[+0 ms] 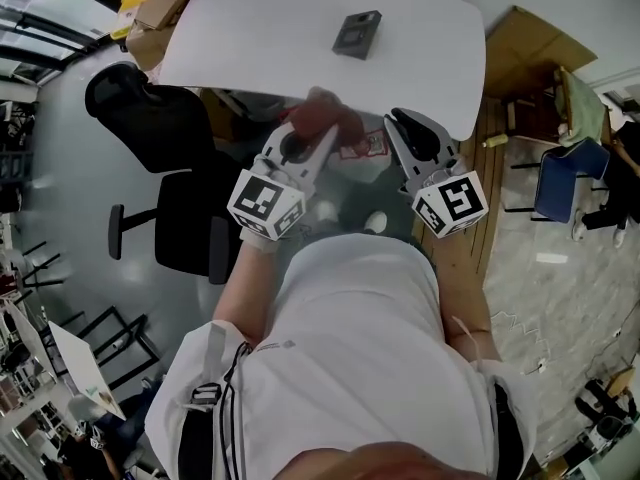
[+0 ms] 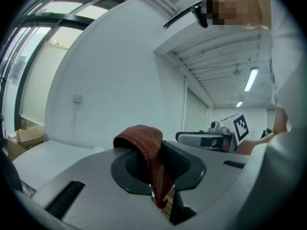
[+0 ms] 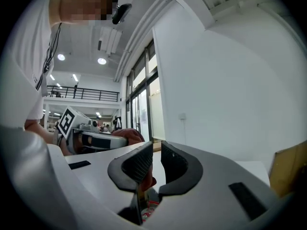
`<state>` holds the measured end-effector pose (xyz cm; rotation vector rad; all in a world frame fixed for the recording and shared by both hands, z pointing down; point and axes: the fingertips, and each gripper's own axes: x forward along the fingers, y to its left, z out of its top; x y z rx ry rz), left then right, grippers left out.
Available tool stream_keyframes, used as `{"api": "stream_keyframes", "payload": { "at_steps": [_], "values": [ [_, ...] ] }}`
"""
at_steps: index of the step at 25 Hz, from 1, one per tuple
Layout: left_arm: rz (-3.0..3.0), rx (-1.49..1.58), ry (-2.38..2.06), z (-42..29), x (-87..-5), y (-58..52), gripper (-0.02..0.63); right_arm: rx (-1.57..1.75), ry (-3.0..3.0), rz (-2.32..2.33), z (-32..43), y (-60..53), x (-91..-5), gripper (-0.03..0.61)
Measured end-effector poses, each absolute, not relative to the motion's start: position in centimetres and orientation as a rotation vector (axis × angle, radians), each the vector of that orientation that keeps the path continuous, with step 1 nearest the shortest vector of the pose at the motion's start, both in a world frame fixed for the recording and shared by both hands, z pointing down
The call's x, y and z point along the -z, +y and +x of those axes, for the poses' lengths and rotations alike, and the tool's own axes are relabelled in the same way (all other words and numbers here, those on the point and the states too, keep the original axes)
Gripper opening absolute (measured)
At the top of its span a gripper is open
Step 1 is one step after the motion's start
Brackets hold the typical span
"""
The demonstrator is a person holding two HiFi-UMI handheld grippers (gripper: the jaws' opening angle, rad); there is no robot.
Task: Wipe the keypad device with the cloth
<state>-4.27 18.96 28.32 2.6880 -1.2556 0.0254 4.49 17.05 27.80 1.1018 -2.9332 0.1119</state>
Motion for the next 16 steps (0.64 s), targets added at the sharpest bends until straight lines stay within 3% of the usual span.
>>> {"api": "stream_keyframes", "payload": {
  "at_steps": [16],
  "values": [
    [2.717,0.032,-1.293,-4.8,-27.2,18.5,0.054,-0.007,-2.92,1.131,4.5,17.1,-26.8,0.063]
  ]
}}
